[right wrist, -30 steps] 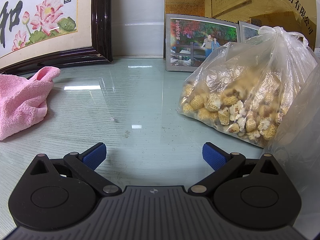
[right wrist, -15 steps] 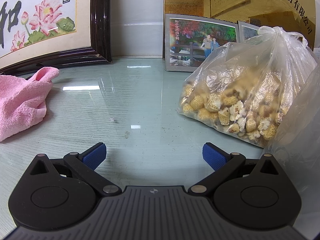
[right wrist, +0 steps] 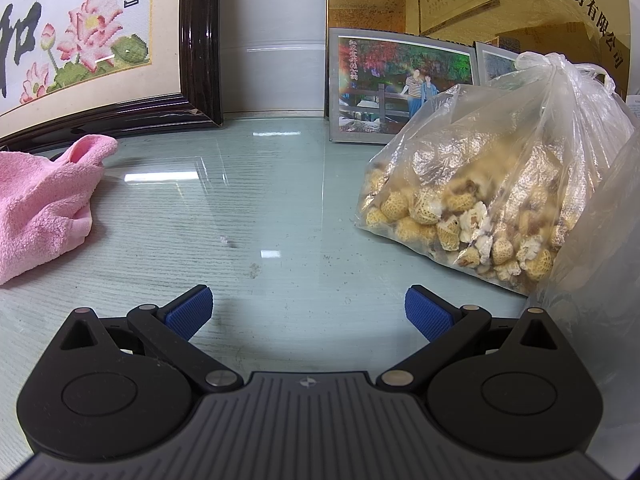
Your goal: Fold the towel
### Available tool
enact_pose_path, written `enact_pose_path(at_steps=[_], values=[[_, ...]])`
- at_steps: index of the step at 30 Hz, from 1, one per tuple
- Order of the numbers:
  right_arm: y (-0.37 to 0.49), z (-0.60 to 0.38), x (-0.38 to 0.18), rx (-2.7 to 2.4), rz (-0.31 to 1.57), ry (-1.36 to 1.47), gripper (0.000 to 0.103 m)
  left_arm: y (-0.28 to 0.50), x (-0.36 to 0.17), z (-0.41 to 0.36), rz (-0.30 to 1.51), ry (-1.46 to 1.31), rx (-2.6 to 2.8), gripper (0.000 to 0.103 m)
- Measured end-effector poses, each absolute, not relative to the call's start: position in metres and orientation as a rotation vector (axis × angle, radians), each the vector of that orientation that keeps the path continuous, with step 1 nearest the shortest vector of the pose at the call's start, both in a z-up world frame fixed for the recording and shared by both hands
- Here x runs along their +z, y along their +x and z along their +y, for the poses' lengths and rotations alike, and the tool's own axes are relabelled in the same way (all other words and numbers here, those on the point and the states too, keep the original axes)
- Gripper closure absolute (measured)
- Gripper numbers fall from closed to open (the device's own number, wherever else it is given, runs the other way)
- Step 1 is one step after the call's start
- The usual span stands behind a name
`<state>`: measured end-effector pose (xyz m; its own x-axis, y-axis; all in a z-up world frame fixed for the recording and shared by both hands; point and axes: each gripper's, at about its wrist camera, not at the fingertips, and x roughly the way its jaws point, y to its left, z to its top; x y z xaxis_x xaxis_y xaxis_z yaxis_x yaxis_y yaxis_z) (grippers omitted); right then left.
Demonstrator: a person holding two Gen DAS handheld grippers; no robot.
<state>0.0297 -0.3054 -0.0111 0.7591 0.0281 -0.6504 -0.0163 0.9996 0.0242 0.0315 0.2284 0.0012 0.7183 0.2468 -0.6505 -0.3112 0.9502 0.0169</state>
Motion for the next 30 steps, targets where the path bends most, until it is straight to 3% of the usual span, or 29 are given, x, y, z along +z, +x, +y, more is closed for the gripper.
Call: enact_pose_path(at_steps=[17,30], values=[[0.031,-0.261,-0.007,0.0,0.712,0.035,0.0,0.032,0.001,0.229,0.704,-0.099,0.317,0.0],[0.045,-0.185,0.042,0.2,0.625,0.045,0.0,0.032,0.001,0.229,0.704,-0.1,0.321,0.0]])
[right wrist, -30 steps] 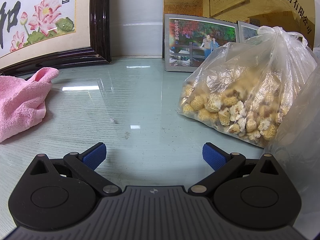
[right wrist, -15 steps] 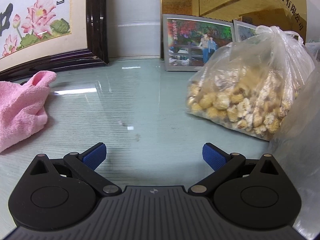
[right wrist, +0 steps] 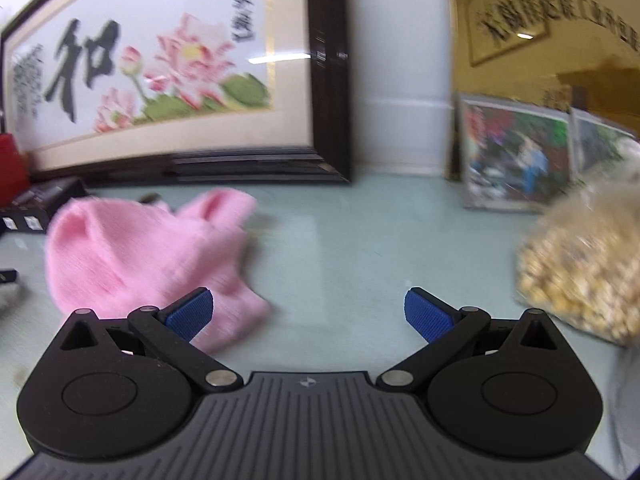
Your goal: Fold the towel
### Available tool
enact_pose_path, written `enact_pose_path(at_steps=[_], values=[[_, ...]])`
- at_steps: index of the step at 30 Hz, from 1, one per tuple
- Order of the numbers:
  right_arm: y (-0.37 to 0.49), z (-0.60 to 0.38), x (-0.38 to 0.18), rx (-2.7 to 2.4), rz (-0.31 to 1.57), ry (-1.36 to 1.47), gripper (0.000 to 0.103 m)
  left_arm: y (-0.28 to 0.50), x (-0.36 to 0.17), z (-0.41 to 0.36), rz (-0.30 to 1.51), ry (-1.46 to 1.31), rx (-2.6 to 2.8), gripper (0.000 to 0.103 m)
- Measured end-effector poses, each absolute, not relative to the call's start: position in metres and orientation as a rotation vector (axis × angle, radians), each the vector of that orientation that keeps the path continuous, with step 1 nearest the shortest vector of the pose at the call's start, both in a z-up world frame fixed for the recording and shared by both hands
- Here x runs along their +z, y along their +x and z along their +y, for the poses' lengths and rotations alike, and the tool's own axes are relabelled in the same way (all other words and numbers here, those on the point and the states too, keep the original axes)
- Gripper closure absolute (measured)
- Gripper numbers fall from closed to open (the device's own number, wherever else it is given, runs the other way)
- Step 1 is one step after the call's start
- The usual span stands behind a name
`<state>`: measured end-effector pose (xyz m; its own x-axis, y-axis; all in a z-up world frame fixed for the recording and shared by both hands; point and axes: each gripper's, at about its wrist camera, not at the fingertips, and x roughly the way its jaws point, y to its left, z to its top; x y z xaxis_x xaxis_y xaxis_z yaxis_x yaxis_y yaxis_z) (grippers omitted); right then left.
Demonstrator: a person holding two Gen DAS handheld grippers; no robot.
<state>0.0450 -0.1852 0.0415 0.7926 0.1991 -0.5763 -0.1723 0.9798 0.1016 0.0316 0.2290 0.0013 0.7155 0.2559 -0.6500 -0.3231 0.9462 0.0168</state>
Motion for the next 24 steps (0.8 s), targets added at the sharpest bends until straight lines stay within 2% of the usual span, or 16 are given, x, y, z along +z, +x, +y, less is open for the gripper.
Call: enact_pose_path(at_steps=[11,24], values=[[0.081,-0.13,0.059,0.446,0.605,0.149,0.0,0.031,0.002,0.229,0.704,-0.101,0.321,0.0],[0.108,-0.123,0.042,0.605,0.745,0.238,0.004,0.031,0.002,0.23,0.704,-0.101,0.321,0.0]])
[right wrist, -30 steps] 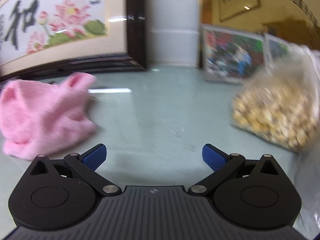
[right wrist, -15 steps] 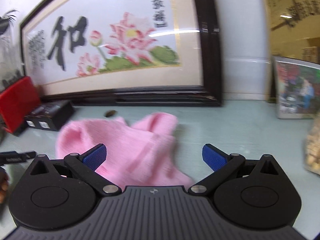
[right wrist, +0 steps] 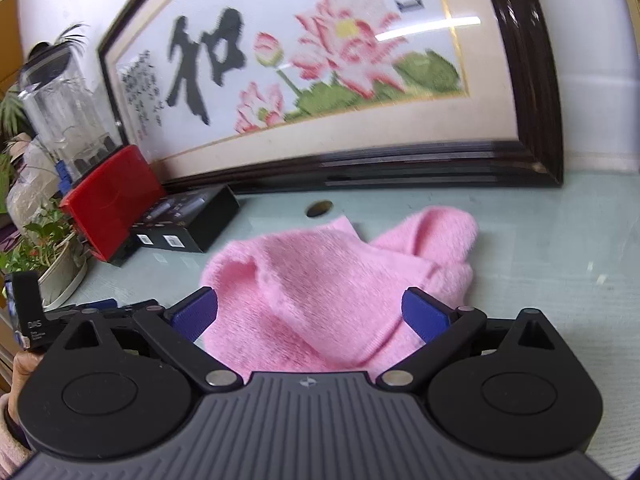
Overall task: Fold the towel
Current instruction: 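Lower the right tool onto the pink towel edge and close its fingers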
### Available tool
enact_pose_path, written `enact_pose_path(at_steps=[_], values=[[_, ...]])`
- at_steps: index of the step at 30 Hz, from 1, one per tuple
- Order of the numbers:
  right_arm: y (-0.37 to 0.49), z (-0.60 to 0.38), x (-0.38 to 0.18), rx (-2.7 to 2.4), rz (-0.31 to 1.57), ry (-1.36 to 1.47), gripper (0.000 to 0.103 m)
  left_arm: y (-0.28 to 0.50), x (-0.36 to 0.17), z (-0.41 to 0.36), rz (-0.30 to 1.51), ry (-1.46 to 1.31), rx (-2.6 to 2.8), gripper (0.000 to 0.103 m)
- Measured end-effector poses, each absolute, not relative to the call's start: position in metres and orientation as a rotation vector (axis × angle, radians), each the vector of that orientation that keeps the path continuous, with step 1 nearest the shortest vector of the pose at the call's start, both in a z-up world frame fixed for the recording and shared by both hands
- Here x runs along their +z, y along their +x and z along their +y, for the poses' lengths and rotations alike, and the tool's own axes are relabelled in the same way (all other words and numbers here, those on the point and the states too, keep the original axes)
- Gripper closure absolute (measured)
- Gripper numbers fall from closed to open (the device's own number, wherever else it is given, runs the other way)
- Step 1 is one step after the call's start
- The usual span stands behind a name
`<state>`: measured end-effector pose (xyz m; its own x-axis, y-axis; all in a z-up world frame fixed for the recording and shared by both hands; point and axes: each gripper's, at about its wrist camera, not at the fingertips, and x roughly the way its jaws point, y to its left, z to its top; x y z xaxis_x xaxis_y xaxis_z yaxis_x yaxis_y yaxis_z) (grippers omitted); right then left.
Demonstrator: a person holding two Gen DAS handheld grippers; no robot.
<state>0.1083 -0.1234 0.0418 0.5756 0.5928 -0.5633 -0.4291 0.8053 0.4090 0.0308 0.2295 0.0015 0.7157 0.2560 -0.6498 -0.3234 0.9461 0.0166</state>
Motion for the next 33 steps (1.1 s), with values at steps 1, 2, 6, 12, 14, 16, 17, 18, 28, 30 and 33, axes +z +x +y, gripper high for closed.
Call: enact_pose_path(at_steps=[1,2,6,12,14,16,17,18,28,30,33], values=[[0.109,-0.124,0.04,0.601,0.751,0.24,0.006,0.031,0.002,0.229,0.704,-0.101,0.321,0.0],[0.111,-0.125,0.037,0.602,0.76,0.246,0.01,0.031,0.002,0.229,0.704,-0.101,0.321,0.0],[0.121,-0.127,0.027,0.598,0.806,0.282,0.039,0.031,0.002,0.229,0.704,-0.101,0.321,0.0],[0.126,-0.141,0.021,0.612,0.81,0.385,0.042,0.031,0.001,0.229,0.704,-0.101,0.322,0.0],[0.126,-0.148,0.019,0.62,0.81,0.437,0.042,0.031,0.001,0.229,0.703,-0.101,0.322,0.0],[0.127,-0.155,0.016,0.623,0.813,0.484,0.042,0.031,0.001,0.23,0.703,-0.101,0.322,0.0],[0.127,-0.158,0.014,0.625,0.815,0.508,0.042,0.031,0.001,0.23,0.703,-0.101,0.322,0.0],[0.127,-0.161,0.012,0.623,0.817,0.529,0.042,0.031,0.001,0.23,0.703,-0.101,0.322,0.0],[0.135,-0.179,0.003,0.62,0.83,0.661,0.044,0.03,0.001,0.23,0.703,-0.101,0.322,0.0],[0.139,-0.176,0.0,0.588,0.849,0.642,0.054,0.03,0.001,0.23,0.703,-0.101,0.322,0.0],[0.14,-0.166,-0.001,0.547,0.851,0.56,0.085,0.03,0.001,0.23,0.703,-0.101,0.322,0.0]])
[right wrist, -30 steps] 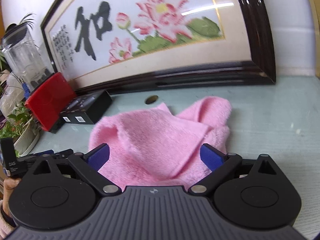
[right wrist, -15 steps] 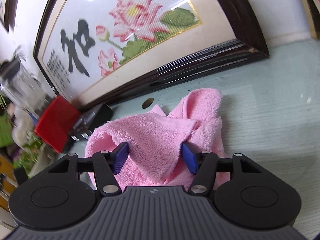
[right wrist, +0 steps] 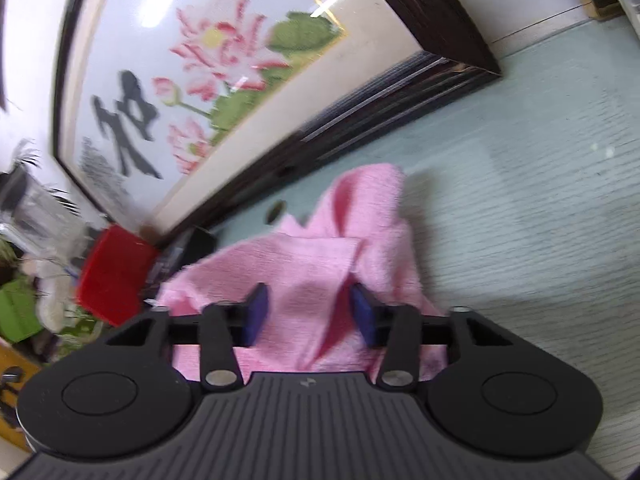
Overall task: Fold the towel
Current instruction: 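Lower the right tool onto the pink towel edge and close its fingers, then close the right tool on the tagged towel corner and lift it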
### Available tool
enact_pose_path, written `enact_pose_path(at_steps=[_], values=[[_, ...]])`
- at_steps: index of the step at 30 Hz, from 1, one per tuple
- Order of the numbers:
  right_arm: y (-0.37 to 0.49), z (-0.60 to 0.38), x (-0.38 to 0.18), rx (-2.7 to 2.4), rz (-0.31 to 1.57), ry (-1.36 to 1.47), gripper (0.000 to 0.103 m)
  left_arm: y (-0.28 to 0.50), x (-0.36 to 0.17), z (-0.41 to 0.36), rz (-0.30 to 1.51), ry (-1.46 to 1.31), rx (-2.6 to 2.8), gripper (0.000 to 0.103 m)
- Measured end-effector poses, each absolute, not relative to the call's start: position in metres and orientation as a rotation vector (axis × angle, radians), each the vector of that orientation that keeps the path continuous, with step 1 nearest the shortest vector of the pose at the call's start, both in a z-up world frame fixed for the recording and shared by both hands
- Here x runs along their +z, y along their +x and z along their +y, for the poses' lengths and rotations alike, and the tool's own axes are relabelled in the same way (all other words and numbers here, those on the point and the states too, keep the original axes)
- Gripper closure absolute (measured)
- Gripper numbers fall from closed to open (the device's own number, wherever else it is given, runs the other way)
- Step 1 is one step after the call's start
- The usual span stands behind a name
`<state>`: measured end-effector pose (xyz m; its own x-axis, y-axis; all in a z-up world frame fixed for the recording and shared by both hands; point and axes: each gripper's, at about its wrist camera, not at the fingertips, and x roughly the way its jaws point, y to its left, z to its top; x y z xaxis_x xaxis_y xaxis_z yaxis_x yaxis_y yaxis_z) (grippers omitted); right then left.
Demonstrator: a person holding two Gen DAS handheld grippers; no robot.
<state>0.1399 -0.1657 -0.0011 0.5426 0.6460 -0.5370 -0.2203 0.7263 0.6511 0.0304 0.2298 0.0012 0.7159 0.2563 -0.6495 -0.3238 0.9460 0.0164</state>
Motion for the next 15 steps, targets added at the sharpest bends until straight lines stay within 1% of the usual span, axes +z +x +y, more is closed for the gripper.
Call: enact_pose_path(at_steps=[1,3,8,11,15], values=[[0.139,-0.163,0.0,0.528,0.844,0.533,0.093,0.03,0.001,0.23,0.703,-0.101,0.322,0.0],[0.134,-0.161,0.003,0.528,0.814,0.504,0.098,0.03,0.001,0.23,0.703,-0.101,0.322,0.0],[0.115,-0.157,0.022,0.599,0.712,0.444,0.1,0.03,0.001,0.23,0.703,-0.101,0.322,0.0],[0.095,-0.152,0.043,0.673,0.617,0.403,0.1,0.03,0.001,0.23,0.703,-0.101,0.321,0.0],[0.07,-0.141,0.063,0.812,0.541,0.367,0.1,0.027,0.001,0.228,0.701,-0.091,0.305,0.0]])
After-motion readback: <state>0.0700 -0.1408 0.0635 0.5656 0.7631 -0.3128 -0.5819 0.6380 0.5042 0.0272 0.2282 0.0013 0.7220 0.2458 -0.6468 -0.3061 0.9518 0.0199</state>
